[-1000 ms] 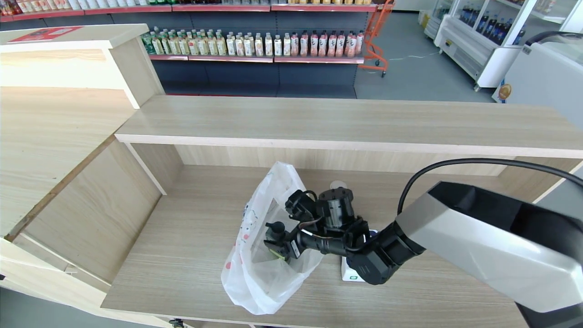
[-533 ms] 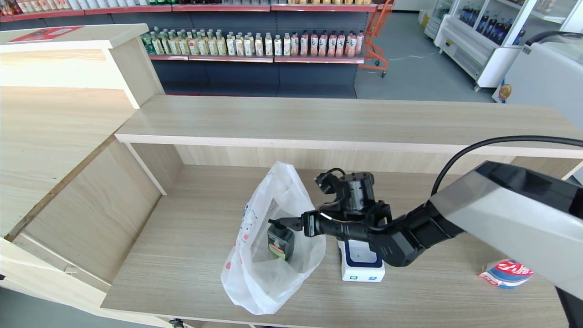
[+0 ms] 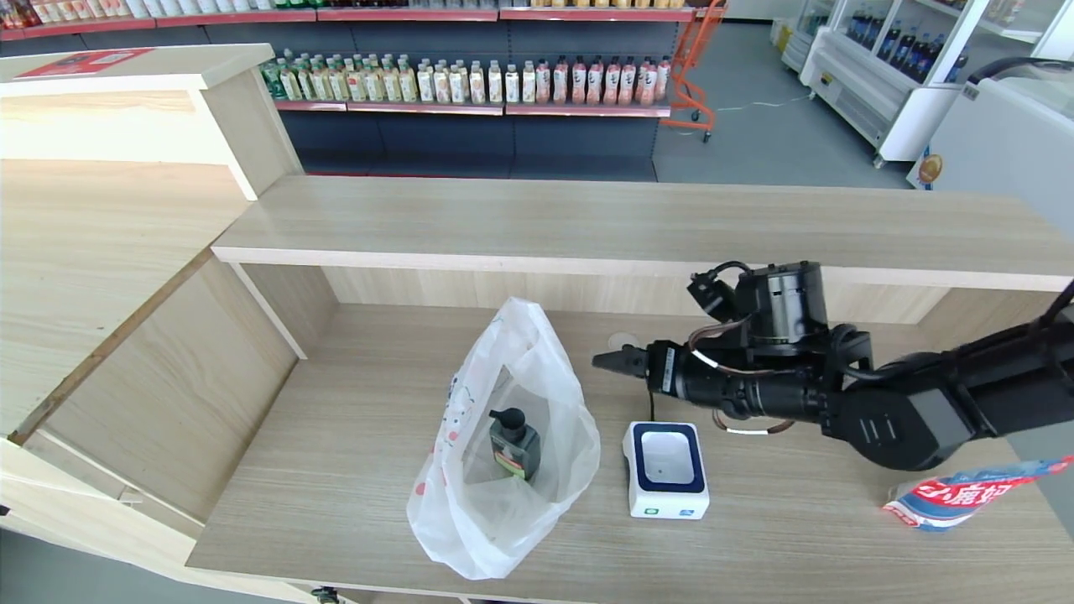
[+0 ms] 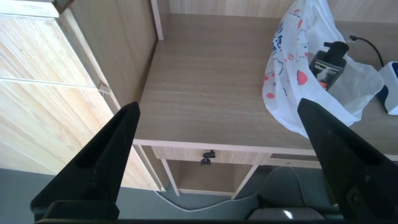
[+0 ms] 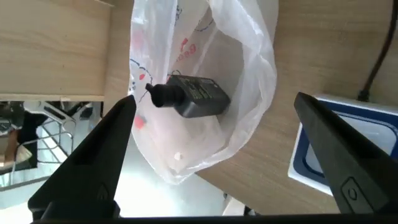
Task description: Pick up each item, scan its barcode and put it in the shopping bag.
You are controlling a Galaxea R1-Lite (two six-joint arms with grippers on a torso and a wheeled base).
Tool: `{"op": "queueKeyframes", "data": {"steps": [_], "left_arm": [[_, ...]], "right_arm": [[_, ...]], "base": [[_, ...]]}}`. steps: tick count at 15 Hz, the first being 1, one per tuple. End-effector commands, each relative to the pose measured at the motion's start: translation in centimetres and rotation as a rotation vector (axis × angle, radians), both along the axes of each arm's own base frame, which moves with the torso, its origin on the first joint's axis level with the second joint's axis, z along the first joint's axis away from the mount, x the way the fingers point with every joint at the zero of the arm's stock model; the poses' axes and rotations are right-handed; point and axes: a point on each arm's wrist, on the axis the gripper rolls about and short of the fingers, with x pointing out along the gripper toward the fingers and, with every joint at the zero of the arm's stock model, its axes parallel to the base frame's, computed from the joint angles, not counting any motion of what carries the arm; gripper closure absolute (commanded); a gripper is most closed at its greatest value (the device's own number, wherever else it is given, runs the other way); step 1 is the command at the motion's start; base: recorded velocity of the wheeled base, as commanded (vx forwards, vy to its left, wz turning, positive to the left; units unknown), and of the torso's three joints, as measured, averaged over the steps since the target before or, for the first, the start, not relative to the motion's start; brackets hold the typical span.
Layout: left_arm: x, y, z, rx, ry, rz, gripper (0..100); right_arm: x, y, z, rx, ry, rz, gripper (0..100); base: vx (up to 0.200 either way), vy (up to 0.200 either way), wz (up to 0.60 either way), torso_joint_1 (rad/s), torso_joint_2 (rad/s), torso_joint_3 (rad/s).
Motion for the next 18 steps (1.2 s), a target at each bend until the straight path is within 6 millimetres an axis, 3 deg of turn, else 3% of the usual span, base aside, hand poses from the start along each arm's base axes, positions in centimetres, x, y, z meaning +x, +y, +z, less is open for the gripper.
{"op": "queueKeyframes", "data": {"steps": [1,5,10,13,18], "left_arm": [[0.0,0.0,0.0,0.000,0.000,0.000,0],[0.0,0.0,0.0,0.000,0.000,0.000,0],[0.0,0.0,0.0,0.000,0.000,0.000,0],[0.0,0.0,0.0,-0.002,-0.001,0.000,0],[0.0,0.0,0.0,0.000,-0.001,0.000,0]], "right_arm": [[-4.3,-6.5,3.7,-0.006,-0.005,-0.210,0],[-7.0,-11.4,6.0,-0.036,0.004,-0.406,0],[-10.3,-12.7,6.4,-0.045,0.025,-0.439,0],[-10.9,-13.3,6.7,-0.051,0.039,-0.460,0],[-10.6,-14.1,6.6,-0.064,0.049,-0.536,0]], "base": [[0.000,0.000,0.00,0.000,0.00,0.000],[0.000,0.000,0.00,0.000,0.00,0.000],[0.000,0.000,0.00,0.000,0.00,0.000],[0.000,0.000,0.00,0.000,0.00,0.000],[-0.200,-0.200,0.00,0.003,0.00,0.002]]}}
